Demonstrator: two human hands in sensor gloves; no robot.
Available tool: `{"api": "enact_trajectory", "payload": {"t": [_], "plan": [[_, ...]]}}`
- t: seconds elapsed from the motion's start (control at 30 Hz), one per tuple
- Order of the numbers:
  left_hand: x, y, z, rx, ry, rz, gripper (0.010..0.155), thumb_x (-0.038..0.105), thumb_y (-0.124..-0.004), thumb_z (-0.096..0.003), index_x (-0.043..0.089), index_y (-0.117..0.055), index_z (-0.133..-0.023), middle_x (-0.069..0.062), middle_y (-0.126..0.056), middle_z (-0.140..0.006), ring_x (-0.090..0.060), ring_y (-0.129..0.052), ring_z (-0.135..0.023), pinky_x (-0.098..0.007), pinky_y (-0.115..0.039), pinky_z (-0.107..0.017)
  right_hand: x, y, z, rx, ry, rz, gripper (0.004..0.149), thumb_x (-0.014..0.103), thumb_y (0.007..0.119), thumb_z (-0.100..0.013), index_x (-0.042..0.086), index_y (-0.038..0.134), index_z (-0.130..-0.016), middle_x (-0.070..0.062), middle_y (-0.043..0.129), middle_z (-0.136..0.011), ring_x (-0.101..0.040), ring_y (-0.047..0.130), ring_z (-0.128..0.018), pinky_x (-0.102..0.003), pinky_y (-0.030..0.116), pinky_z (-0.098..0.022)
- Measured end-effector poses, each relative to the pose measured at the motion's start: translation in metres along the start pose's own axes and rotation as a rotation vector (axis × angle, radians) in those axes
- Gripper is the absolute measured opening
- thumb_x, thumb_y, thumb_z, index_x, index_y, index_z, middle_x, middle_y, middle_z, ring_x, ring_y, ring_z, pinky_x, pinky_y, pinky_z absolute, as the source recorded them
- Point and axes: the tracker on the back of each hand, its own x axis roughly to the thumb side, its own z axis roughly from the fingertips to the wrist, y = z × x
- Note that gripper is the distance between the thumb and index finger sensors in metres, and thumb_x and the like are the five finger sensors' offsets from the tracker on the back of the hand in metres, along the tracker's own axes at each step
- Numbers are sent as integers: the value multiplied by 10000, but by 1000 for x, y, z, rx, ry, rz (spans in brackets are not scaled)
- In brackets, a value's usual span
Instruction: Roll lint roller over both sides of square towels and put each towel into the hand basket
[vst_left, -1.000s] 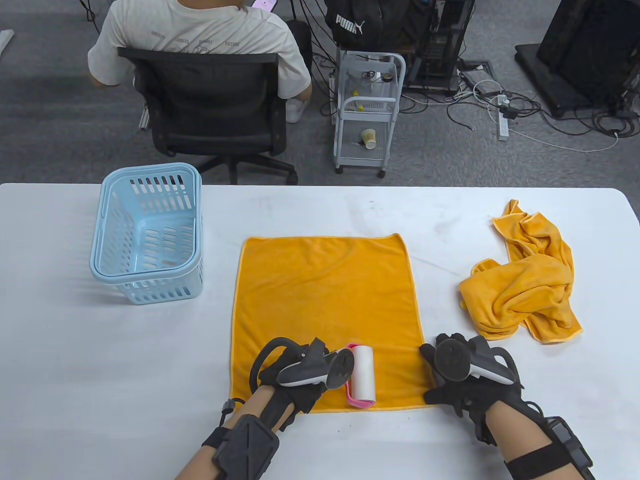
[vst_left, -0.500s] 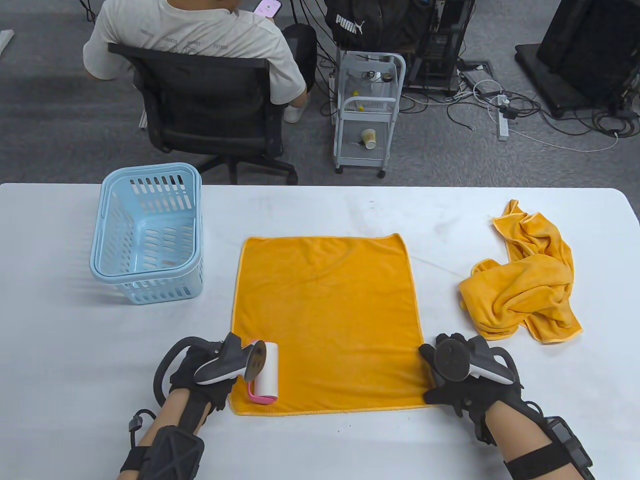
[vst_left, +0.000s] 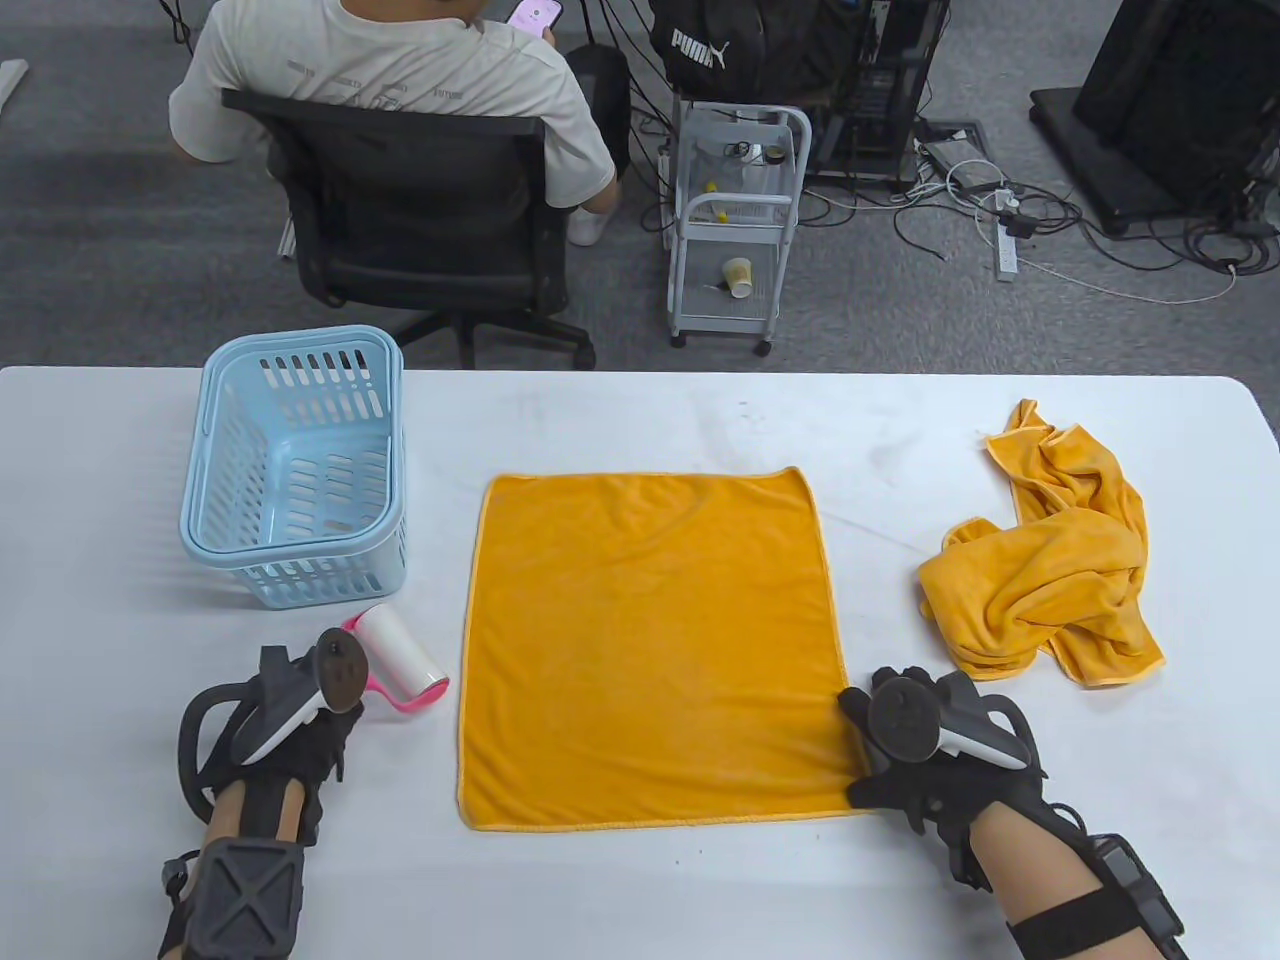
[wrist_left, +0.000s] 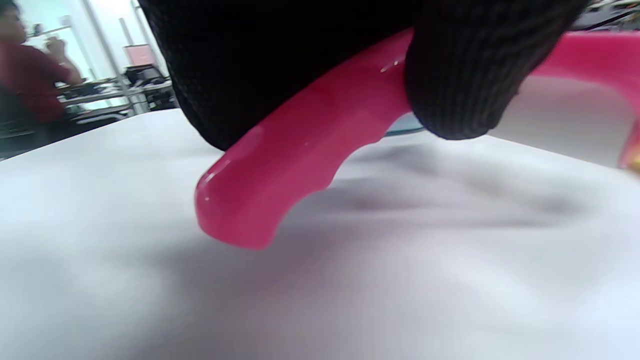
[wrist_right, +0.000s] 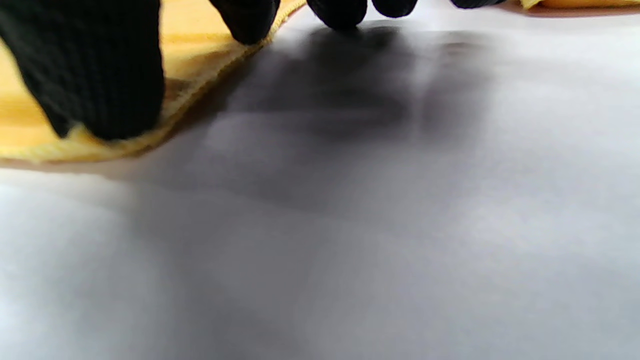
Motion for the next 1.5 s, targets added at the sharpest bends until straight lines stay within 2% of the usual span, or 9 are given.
{"api": "enact_trajectory", "payload": {"t": [0.23,0.4,0.6,0.7,0.8,1.1,1.27,1.4,1.5], "plan": [[-19,-18,-10,-39,54,62,586,471,-855,-448,333,-664,-985,42,-829,-995,-265,-972,-864,-469,-841,-638,0,0,0,2,0,0,940,604,866,-415,235,390,-1137,-230,319,-1157,-539,304,-1036,-732,435,-676],[-19,-6,2,-9,32,48,707,534,-854,-425,318,-581,-1041,-21,-696,-1111,-345,-848,-979,-525,-761,-693,0,-1,0,-18,-7,2,936,599,872,-411,223,409,-1134,-230,338,-1157,-533,308,-1040,-731,436,-678],[31,18,51,145,-282,-28,623,551,-854,-415,367,-678,-984,-2,-622,-1144,-331,-759,-1031,-567,-682,-736,-2,-20,15,-135,-68,-66,888,566,889,-414,220,479,-1121,-207,387,-1159,-522,351,-1048,-730,449,-680],[68,13,69,38,-502,-120,545,540,-879,-398,402,-764,-912,57,-714,-1102,-281,-826,-1000,-581,-688,-736,1,-28,22,-150,-113,-70,619,465,936,-433,193,798,-972,-157,609,-1114,-485,484,-1048,-725,486,-677],[98,-1,78,-17,-614,-195,520,536,-904,-381,413,-800,-875,90,-765,-1068,-251,-863,-975,-575,-703,-730,6,-27,25,-103,-153,-32,495,408,975,-428,208,882,-871,-115,697,-1083,-465,534,-1046,-723,501,-678],[132,-35,78,-35,-646,-393,565,521,-936,-357,383,-756,-875,77,-727,-1055,-242,-866,-940,-545,-716,-727,29,-8,16,-39,-151,198,665,517,1013,-337,217,818,-898,-157,603,-1122,-482,449,-1064,-732,469,-687],[137,-36,79,-14,-654,-422,425,465,-913,-398,389,-810,-804,86,-761,-1017,-233,-894,-899,-542,-728,-719,40,-4,15,-72,-168,244,426,429,984,-396,216,901,-756,-151,620,-1105,-471,468,-1058,-722,488,-685],[136,-33,79,-22,-662,-423,380,457,-907,-414,392,-834,-781,99,-782,-1002,-221,-912,-885,-539,-736,-714,35,-7,14,-51,-176,181,397,414,987,-405,215,915,-741,-145,610,-1108,-468,458,-1061,-721,486,-687],[127,-8,86,12,-660,-336,373,456,-892,-424,394,-824,-786,99,-791,-1001,-221,-920,-882,-538,-742,-709,20,-24,21,-64,-193,11,398,406,992,-410,172,923,-724,-144,672,-1079,-473,495,-1051,-722,500,-679]]}}
